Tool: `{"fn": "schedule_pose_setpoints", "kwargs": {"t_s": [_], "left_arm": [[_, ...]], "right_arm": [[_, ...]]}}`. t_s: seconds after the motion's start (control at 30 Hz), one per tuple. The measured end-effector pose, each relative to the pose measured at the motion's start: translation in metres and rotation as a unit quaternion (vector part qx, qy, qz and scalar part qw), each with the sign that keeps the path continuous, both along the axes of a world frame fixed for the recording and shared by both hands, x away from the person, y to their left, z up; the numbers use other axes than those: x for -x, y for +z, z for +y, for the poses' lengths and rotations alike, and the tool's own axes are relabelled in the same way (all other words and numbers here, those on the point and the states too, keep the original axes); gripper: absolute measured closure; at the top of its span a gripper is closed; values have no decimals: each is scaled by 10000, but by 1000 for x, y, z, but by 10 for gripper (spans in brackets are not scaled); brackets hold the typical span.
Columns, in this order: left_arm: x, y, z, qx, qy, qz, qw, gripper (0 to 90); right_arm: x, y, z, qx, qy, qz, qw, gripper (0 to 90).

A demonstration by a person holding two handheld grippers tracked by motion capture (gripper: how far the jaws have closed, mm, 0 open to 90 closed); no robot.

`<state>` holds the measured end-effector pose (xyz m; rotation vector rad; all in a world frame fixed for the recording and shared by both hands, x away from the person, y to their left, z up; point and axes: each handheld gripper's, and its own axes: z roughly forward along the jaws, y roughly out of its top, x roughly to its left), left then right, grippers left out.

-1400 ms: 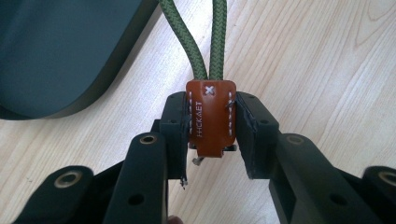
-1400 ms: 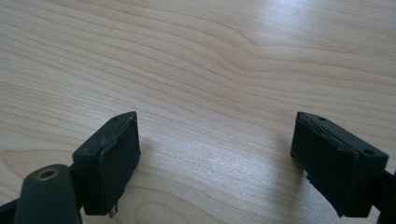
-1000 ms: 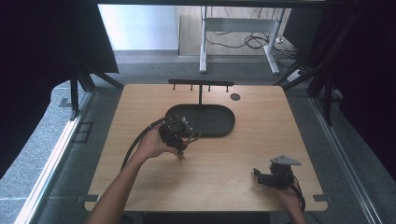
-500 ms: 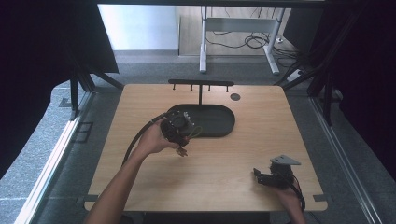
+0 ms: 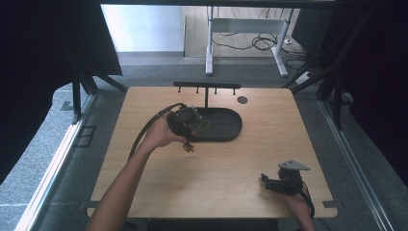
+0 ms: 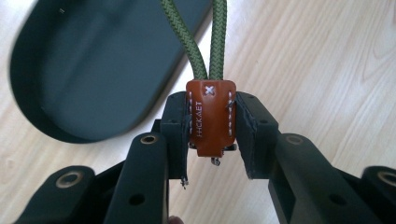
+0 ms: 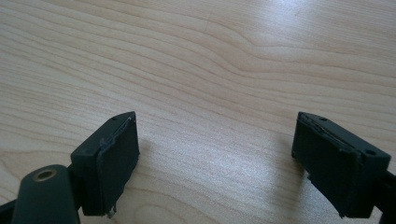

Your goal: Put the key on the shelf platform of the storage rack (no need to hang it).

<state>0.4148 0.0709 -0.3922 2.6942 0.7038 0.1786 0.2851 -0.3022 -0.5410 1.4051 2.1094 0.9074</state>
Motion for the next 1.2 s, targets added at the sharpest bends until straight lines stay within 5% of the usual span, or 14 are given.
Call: {"fn": "schedule_pose_setpoints", "kwargs": {"t_s": [0.5,1.2], "left_arm": [[-34,13,-13,-91,150,-79,9998,674],[-69,1,-26,-127,261,-63,9996,672]], "right_arm": [[0,0,0,-6,-3,4,10000,150],[0,0,0,-1,1,0,10000,150]]}}
